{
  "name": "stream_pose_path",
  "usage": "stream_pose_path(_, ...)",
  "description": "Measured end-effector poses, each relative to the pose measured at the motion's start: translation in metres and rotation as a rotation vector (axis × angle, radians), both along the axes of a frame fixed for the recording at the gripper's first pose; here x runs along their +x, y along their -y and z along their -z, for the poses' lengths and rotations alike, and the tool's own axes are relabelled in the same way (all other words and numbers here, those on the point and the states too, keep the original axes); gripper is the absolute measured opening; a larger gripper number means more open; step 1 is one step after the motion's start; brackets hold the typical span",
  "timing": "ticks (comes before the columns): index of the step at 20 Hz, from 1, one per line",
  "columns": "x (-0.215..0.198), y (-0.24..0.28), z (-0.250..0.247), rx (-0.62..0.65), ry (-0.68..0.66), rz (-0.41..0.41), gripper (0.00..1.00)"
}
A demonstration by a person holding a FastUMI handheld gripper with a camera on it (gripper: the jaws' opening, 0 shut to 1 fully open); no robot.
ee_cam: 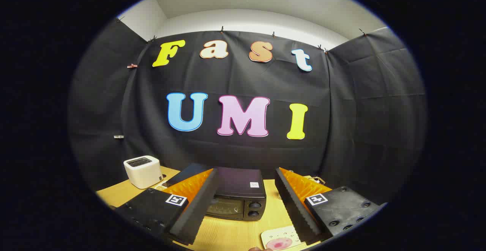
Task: Open the toaster oven, put the food inside, and close the toaster oven door.
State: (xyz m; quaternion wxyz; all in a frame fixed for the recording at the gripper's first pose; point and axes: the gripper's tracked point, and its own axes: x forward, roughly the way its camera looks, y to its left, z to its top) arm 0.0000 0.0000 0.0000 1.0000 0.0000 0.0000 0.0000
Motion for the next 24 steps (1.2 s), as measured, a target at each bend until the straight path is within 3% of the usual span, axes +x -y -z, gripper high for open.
stream_pose_path(24,0.006,-0.012,0.037,0.024,-0.085,0.004,0.98)
